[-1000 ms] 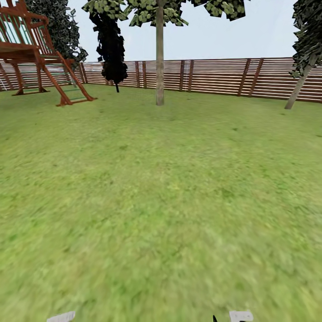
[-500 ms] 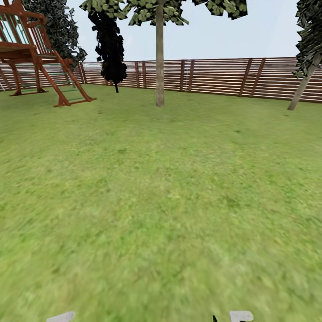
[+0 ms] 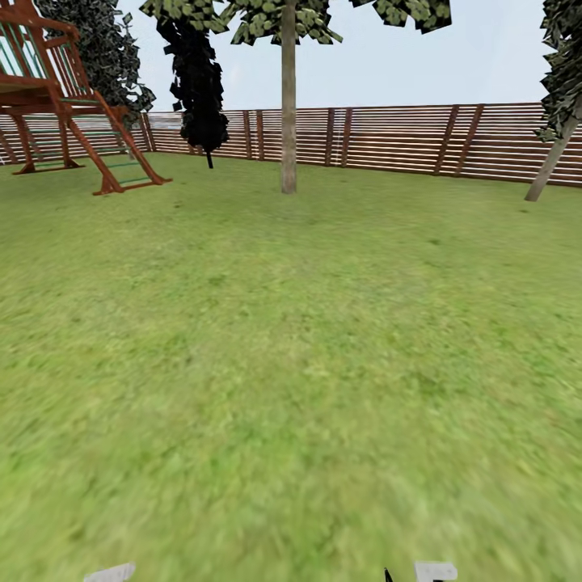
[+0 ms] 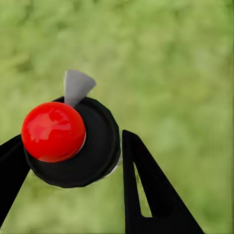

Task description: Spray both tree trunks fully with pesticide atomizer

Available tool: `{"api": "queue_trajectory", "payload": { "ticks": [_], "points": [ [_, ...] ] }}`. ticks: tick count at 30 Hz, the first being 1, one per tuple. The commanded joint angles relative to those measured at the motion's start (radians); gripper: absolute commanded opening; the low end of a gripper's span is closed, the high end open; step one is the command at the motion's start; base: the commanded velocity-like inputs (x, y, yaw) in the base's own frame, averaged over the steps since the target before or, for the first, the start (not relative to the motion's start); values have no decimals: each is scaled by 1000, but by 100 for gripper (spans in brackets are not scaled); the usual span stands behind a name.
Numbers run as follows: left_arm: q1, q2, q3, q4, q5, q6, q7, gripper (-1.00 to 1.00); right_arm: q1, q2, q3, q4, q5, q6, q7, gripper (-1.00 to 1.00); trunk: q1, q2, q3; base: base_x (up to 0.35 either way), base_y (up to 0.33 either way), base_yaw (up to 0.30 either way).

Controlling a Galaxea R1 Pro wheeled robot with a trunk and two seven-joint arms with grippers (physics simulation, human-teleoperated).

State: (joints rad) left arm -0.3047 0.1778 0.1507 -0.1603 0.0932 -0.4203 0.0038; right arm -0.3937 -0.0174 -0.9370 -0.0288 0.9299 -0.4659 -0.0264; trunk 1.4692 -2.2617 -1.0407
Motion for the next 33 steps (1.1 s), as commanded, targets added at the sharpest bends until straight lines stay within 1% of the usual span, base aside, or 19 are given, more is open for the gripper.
{"api": "queue_trajectory", "payload": {
  "ticks": [1, 33],
  "points": [
    [-1, 0, -3, 1, 10, -3, -1, -100, -1, -1, -8, 1, 10, -3, -3, 100, 0, 0, -1, 341, 0, 0],
    [-1, 1, -3, 1, 10, -3, -1, -100, -1, -1, -8, 1, 10, -2, -3, 100, 0, 0, -1, 341, 0, 0]
  ]
}}
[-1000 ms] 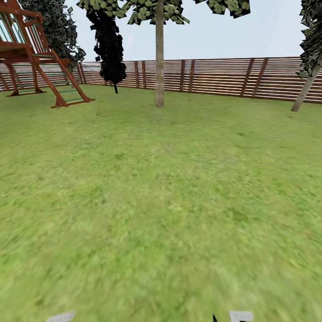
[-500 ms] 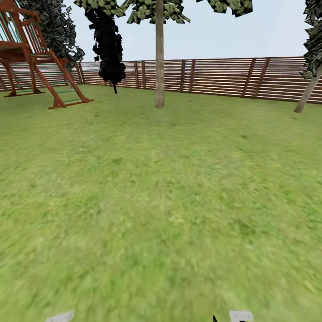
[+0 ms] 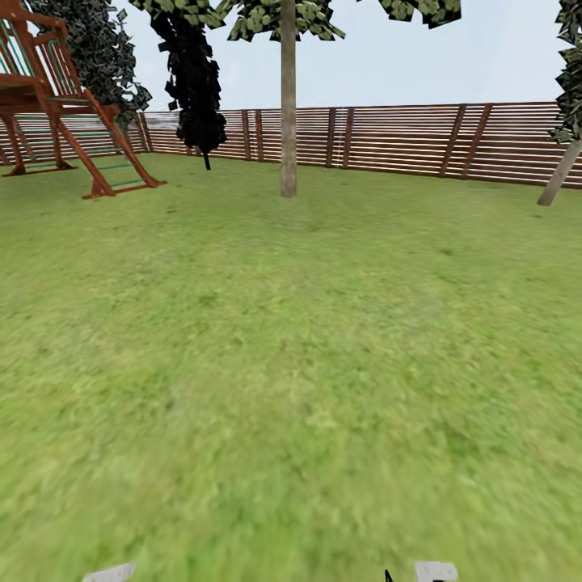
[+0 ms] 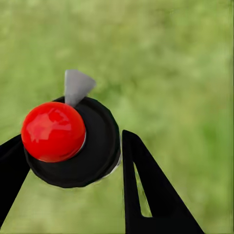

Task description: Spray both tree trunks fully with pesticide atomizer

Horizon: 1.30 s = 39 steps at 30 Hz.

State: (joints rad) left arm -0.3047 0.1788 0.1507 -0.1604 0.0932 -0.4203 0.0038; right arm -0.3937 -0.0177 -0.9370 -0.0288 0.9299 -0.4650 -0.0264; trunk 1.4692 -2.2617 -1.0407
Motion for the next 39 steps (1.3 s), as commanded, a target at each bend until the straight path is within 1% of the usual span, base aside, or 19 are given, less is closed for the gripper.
{"api": "queue_trajectory", "payload": {
  "ticks": [1, 39],
  "points": [
    [-1, 0, -3, 1, 10, -3, -1, -100, -1, 0, -8, 1, 10, -3, -3, 100, 0, 0, -1, 341, 0, 0],
    [-1, -5, -4, 1, 10, -3, -1, -100, -1, 0, -8, 1, 10, -3, -3, 100, 0, 0, -1, 341, 0, 0]
  ]
}}
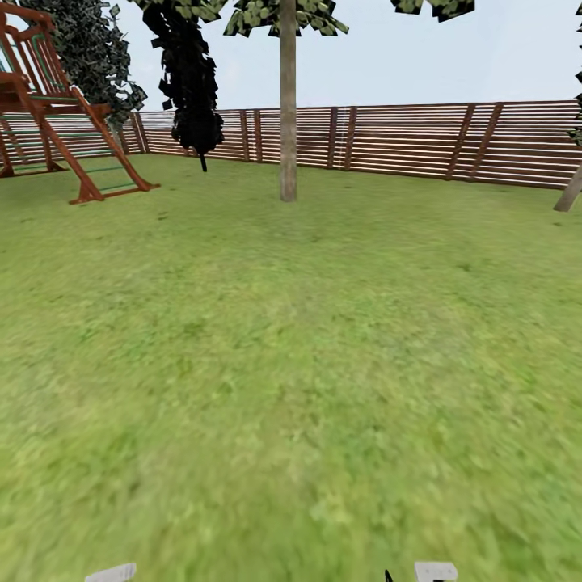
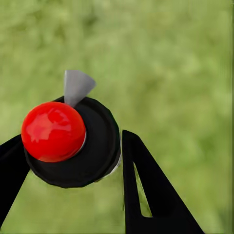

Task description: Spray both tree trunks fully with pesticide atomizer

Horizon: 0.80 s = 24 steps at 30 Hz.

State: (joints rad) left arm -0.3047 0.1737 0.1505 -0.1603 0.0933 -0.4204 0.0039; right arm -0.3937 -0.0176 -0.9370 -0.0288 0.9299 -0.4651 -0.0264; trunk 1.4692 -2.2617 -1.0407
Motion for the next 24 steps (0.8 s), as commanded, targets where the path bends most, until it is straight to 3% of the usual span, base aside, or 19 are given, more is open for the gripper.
{"api": "queue_trajectory", "payload": {
  "ticks": [1, 18, 24],
  "points": [
    [-1, 0, -4, 1, 9, -3, -1, -100, -1, -1, -8, 1, 10, -3, -3, 100, 0, 0, -1, 341, 0, 0],
    [-1, -2, -5, 1, 9, -5, -1, -100, -1, -9, -11, -3, 10, -6, -1, 100, 0, 0, -2, 341, 0, 0],
    [-1, -3, -5, 1, 9, -5, -1, -100, -1, -39, -7, -10, 15, -7, -2, 100, 0, 0, -2, 341, 0, 0]
  ]
}}
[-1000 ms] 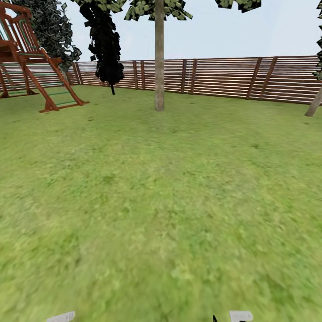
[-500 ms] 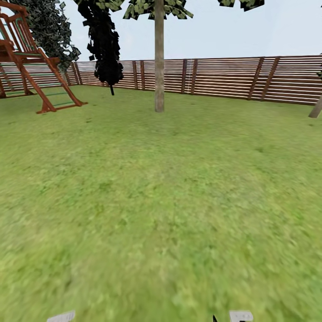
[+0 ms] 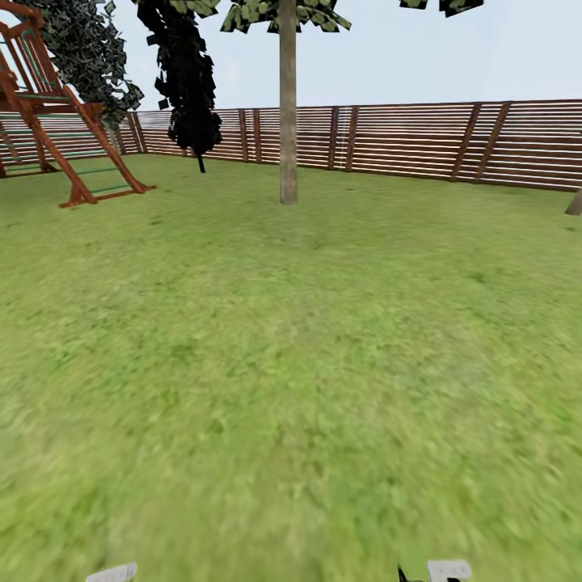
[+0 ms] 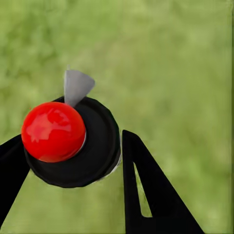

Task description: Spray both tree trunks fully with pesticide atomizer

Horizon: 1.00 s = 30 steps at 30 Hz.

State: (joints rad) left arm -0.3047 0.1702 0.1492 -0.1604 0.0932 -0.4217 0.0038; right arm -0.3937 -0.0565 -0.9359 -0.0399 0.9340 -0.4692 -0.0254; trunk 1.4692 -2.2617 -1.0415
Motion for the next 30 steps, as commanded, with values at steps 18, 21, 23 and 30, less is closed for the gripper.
{"api": "queue_trajectory", "payload": {
  "ticks": [18, 21, 23, 30],
  "points": [
    [-1, 0, -3, 1, 10, -3, -1, -100, -1, -2, -12, 0, 7, -10, -4, 100, 0, 0, -1, 341, 0, 0],
    [-1, 0, -3, 1, 10, -3, -1, -100, -1, -2, -10, 0, 8, -9, -4, 100, 0, 0, -1, 341, 0, 0],
    [-1, -1, -3, 1, 10, -3, -1, -100, -1, -2, -9, 0, 9, -9, -4, 100, 0, 0, -1, 341, 0, 0],
    [-1, -1, -3, 1, 10, -3, -1, -100, -1, -2, -8, 0, 9, -9, -4, 100, 0, 0, -1, 341, 0, 0]
  ]
}}
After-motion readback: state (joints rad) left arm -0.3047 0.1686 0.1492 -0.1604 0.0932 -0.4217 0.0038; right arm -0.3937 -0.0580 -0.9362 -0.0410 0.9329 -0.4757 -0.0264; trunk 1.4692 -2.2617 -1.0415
